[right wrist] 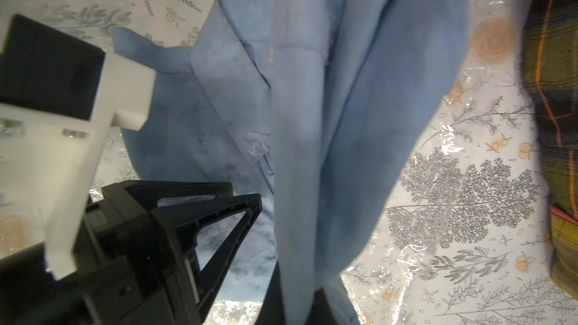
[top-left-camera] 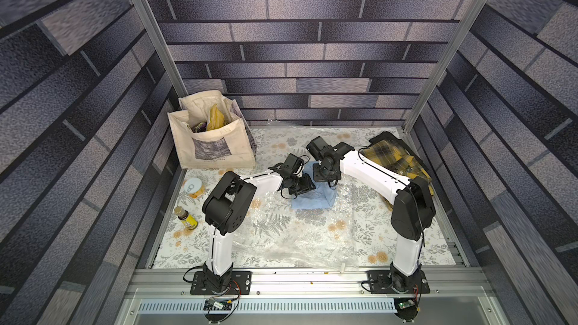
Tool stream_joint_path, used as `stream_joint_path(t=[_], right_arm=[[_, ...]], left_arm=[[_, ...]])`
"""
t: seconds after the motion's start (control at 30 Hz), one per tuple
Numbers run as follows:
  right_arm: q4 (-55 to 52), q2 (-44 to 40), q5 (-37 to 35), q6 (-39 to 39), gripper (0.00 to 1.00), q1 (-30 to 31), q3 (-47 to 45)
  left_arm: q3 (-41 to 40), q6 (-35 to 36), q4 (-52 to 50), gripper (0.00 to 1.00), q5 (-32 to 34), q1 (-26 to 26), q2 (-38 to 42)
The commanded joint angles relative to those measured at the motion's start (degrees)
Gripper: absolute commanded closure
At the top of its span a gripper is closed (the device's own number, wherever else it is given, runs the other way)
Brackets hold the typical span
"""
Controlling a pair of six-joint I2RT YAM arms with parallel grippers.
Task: Place the folded shirt into the vacuum bag
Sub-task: Pick up the shirt in the vacuum bag.
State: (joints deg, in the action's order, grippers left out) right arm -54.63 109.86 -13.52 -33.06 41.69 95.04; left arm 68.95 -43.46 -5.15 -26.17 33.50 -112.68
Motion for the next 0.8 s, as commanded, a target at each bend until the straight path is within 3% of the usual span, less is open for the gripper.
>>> stream_joint_path(t=[0.0,0.23,0.6,0.77], right_arm=[[1.37,2.35,1.01,-2.41,1.00,1.04,0.93],[-1.23,2.67,-0.06,1.83,1.00,0.80,2.54],[1.17,4.14,9.65,0.87,0.98,1.13,5.08],[5.67,5.70,13.67,-0.76,0.95,2.32,4.12]], left_arm=[[-2.58,-1.05,-0.29,0.56,-0.90,-1.83,2.78],[-8.79,4.34,-11.50,0.56,1.12,-8.74,14.94],[-10.97,1.79,-3.92,0.67,0.80,-3.60,9.88],[-10.71,1.60,-2.74,0.74,0.45,-3.96,7.86]])
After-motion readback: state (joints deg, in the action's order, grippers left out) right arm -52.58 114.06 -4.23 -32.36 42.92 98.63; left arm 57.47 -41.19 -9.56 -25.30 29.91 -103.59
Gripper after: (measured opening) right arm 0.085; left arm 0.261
